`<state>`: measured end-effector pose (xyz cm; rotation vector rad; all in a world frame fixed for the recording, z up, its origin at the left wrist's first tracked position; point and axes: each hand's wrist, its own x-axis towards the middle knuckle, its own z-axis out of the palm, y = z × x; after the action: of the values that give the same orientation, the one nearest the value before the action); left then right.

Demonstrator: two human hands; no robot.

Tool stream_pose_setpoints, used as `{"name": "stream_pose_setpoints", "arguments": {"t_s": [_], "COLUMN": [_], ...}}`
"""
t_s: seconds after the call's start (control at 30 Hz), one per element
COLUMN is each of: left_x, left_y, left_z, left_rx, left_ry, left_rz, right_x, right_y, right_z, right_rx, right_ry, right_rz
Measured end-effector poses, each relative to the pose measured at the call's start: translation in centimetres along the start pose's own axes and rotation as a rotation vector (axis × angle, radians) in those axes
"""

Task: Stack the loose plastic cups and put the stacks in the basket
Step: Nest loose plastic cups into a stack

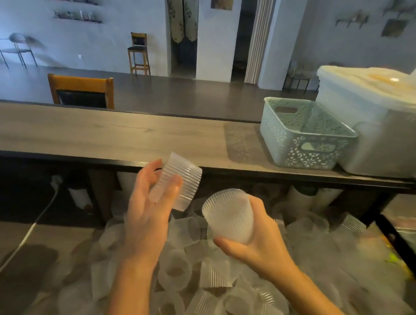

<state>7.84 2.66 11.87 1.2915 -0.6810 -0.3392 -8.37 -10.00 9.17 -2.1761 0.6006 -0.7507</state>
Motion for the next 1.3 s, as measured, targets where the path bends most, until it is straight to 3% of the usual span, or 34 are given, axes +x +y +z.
{"name": "stream_pose_setpoints", "arguments": {"t_s": [0.13,0.33,0.6,0.97,1.17,1.3], "left_x": [-2.5,-5.6,-8.4,-9.0,-11.5,-13.0], "left_y": [-0.4,-1.5,-2.3,-3.2,-5.6,-7.4], "left_z": [1.6,3.0,3.8,3.7,3.2,3.4], "left_rx": [0.126,0.342,0.342,0.409,0.353,0.271], "left_ry": [-0.086,-0.198,-0.224,-0.428,-0.538,-0.487], "left_rz": [0.033,0.043,0.03,0.025,-0.152,-0.268], "right_x": [-2.7,-6.2,-9.8,-11.9,-12.4,-13.7], "right_y": [0.8,1.2,2.1,3.0,2.9,4.0], "right_z": [-0.3,-0.7,0.0,1.3,2.0,2.9], "right_rx": [-0.063,-0.046,-0.022,0.03,0.13,0.104], "right_ry": [-0.074,-0.042,-0.004,-0.025,-0.055,-0.076], "right_rz": [-0.041,-0.005,0.048,0.149,0.243,0.289]}}
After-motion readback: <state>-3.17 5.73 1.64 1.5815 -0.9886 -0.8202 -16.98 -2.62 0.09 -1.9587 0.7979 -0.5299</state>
